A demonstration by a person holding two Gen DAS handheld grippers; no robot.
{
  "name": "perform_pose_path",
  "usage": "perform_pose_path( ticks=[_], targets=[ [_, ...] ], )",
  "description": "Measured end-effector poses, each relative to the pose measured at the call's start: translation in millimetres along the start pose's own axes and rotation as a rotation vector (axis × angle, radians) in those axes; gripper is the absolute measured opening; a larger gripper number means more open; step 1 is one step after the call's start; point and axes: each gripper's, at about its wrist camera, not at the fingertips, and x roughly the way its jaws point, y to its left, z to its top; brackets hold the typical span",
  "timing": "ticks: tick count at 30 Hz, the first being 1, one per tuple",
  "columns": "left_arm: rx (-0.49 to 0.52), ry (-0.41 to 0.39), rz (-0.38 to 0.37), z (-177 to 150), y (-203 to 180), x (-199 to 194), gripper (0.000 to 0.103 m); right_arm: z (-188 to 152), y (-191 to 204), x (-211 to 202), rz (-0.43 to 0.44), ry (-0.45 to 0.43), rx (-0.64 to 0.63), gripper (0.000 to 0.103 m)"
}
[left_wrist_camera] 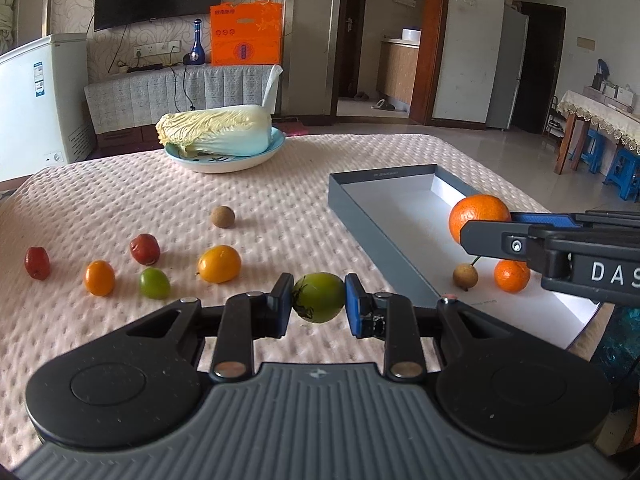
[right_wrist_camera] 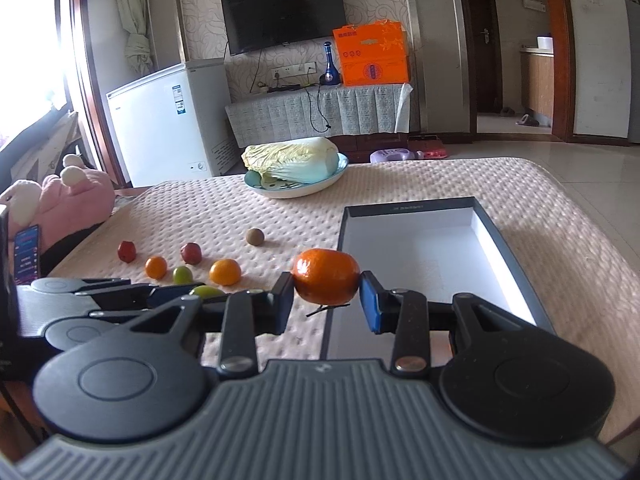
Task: Organize fruits
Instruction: 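Carry both fruits to the white box while the left tool releases the green tomato inside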
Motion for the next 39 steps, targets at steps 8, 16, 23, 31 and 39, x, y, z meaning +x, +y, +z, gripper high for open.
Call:
perform_pose_path(
  ticks=[8,16,23,31,39],
  targets=[
    [0.01,-0.003,-0.025,1.3,-15.0,3.0,0.032,-2.2,-14.7,-8.4,-0.027,0.001,0.003,0.039],
    [0.018,-0.004,-0.055,2.9,-30.0,8.5,0.032,-3.7,-25.8,-14.1,-0.051,-0.001,0.012,0.039],
    [0.021,-0.01,-0.084,4.3,-42.5,11.6,0.032,-6.3,-36.3,-19.6,-0.066,-0.003,0.021,0.039],
    [0.028,-0.011,-0.119,5.1,-58.9,15.7,0.032,-7.4,-45.1,-27.1,-0.081,-0.007,0.026,0.039],
    [0.038,-0.003,-0.148,4.9,-76.2,25.3,0.032,-9.5,-56.1,-37.8,-0.101,-0.014,0.039,0.039]
  ],
)
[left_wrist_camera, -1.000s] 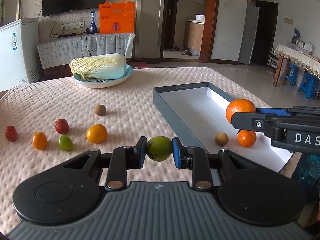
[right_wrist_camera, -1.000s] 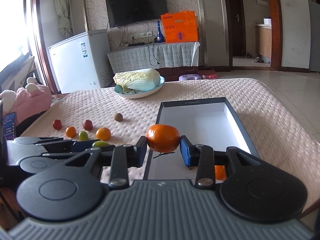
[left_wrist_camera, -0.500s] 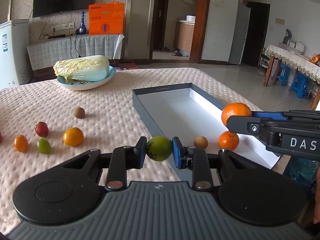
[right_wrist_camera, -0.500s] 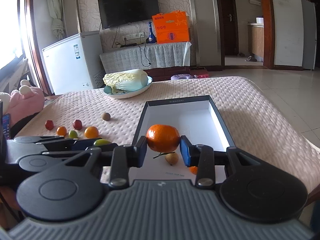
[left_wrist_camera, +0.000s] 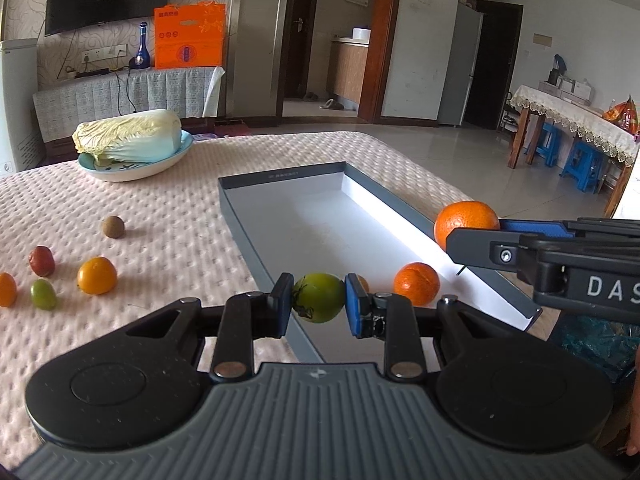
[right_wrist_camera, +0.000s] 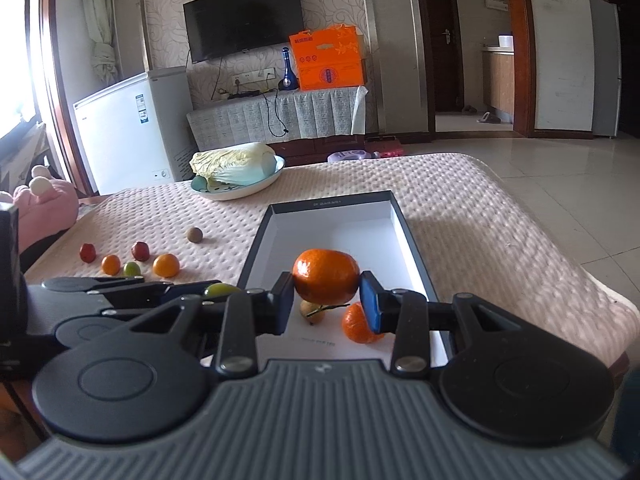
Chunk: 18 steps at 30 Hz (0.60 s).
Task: Organize fruits
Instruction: 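Carry both fruits to the white box while the left tool releases the green tomato inside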
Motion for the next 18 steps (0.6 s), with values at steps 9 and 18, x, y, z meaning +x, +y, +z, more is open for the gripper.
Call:
perform_pose_path(
  ticks=[9,18],
  targets=[
    [0.009,0.018,-0.007,2.0,-9.9,20.0,0.032,0.7,-9.6,-10.4,-0.002,-0.013,0.021,0.039],
    [-0.018,0.046,0.012,4.8,-9.4,40.6,0.032,1.7,-12.9,-14.1,0.014,-0.021,0.035,0.039]
  ],
)
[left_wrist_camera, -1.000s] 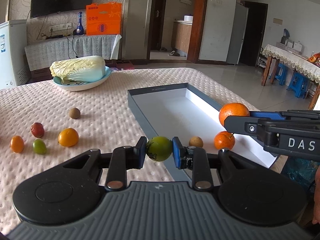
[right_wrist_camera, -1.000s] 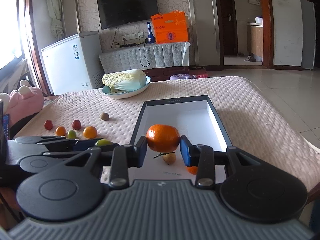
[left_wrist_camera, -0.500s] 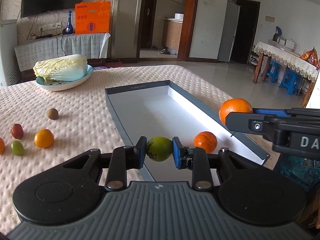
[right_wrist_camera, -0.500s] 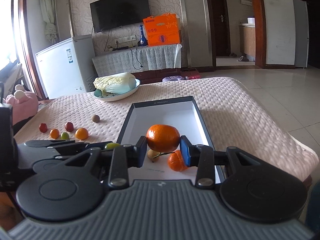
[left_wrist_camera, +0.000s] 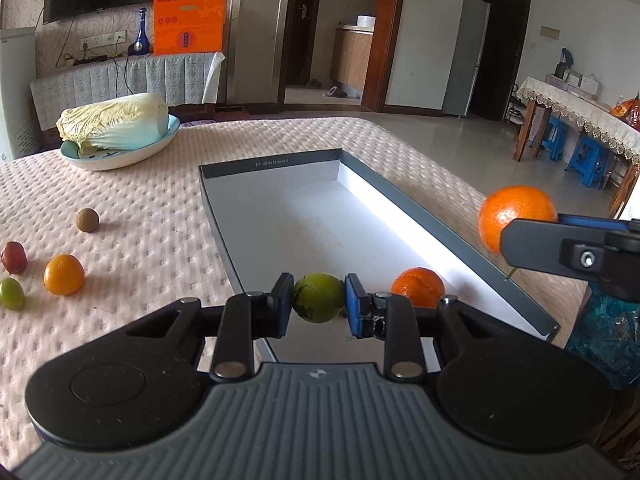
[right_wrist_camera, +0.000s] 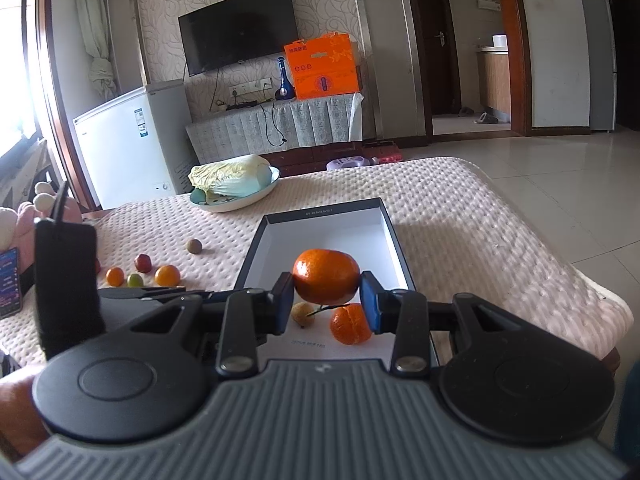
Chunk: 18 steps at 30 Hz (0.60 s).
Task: Organize fruits
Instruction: 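Carry both fruits to the white box while the left tool releases the green tomato inside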
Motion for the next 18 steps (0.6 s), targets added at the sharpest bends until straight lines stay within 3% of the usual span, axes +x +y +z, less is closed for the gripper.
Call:
perform_pose_path(
  ticks=[13,15,18],
  targets=[
    [0.024,0.019,0.008,-1.9,-12.6,14.3,0.033,0.8,-1.5,0.2,-0.002,-0.002,0.013,0.039],
    [0.025,0.013,0.001,-1.6,-11.9,12.7,0.036,0.7,-3.3,0.4,-0.008,-0.004,0.019,0.039],
    [0.026,0.0,0.003,-1.2,-10.4,9.8,0.05,1.1,-6.7,0.2,-0.017,-0.007,0.034,0.039]
  ],
)
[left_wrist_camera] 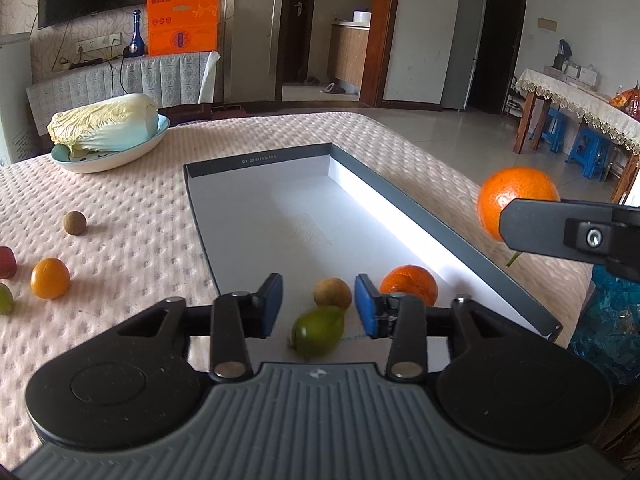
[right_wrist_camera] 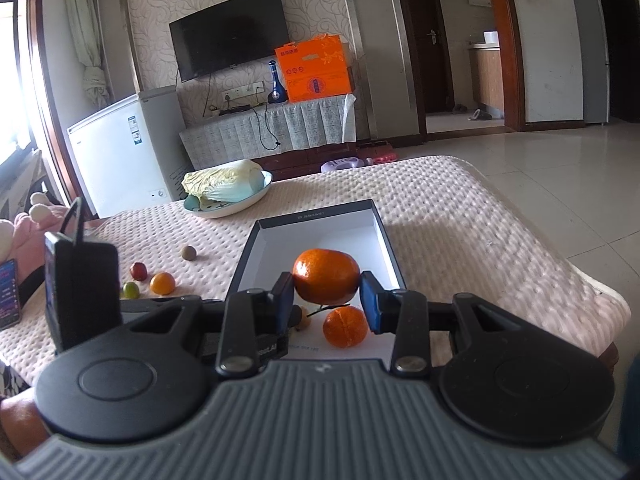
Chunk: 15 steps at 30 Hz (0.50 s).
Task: Organize fruits
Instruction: 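Carry both fruits to the white box while the left tool releases the green tomato inside, then lower the held orange into the white box and open the right tool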
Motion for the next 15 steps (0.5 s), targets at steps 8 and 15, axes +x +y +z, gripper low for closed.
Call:
perform_pose_path(
  ticks=[8,15],
  targets=[
    [-0.031,-0.026,-0.004,2.3,8.5,-8.9,0.053,-1.0,-4.9,2.0,-0.016,0.003,0.02,0.039],
    [-0.055,-0.061,0.015,6.0,23.0,-20.9,0.053,-5.5,-7.8,11.5,-0.014,0.055,0.019,0.039]
  ],
)
